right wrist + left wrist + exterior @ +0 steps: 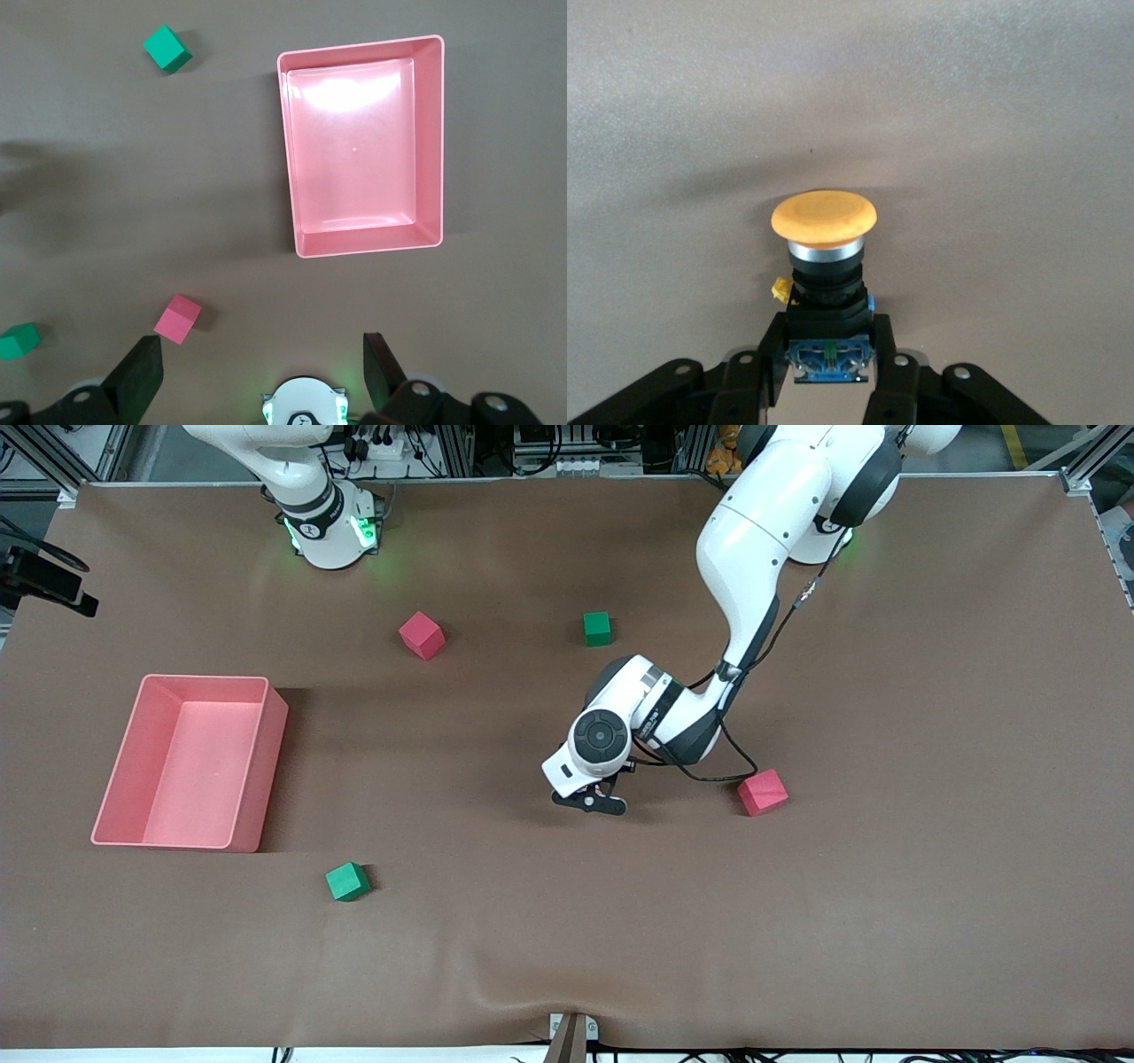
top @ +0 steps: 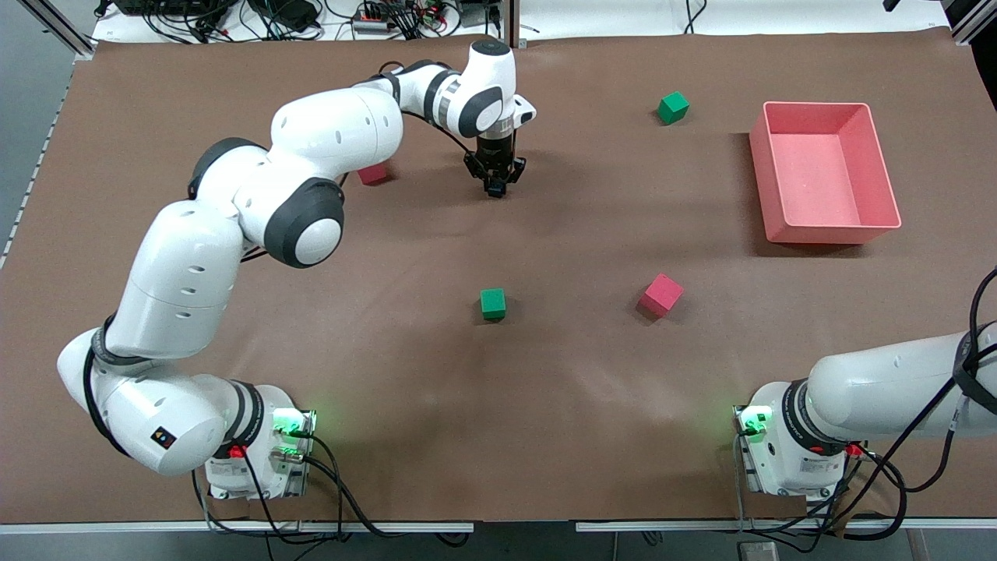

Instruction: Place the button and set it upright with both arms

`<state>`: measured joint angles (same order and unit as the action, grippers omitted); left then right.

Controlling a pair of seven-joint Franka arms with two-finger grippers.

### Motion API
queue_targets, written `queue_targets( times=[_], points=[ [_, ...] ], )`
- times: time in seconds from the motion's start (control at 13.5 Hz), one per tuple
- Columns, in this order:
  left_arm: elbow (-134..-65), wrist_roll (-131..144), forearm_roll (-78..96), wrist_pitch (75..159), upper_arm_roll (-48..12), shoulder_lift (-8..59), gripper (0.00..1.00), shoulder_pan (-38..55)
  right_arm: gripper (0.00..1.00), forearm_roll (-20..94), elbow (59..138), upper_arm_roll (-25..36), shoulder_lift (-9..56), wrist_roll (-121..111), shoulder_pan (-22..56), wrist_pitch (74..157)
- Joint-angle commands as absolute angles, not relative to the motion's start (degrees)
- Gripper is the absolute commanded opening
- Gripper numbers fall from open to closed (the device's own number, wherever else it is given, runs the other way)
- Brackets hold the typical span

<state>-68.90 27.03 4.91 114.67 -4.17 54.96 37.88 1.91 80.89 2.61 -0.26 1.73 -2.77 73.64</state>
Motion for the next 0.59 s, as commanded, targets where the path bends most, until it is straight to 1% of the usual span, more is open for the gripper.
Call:
queue_targets(
  times=[0.0, 0.15, 0.52],
  points=[
    [-68.4, 27.2, 4.0, 114.6, -3.7, 54.1, 0.07, 38.2, 1.0, -2.9, 81.2, 1.8, -0.7, -0.3, -1.3, 74.1],
    [-68.4, 27.1, 4.0, 114.3, -3.6, 53.4, 0.06, 37.9, 1.0, -2.5, 81.7, 1.8, -0.5, -0.5, -1.2, 76.3],
    [-68.4, 29.0, 4.1, 114.3, -3.3, 49.4, 0.09, 36.7, 1.0, -2.0, 83.3, 1.9, -0.4, -2.7, -1.0, 77.9]
  ],
)
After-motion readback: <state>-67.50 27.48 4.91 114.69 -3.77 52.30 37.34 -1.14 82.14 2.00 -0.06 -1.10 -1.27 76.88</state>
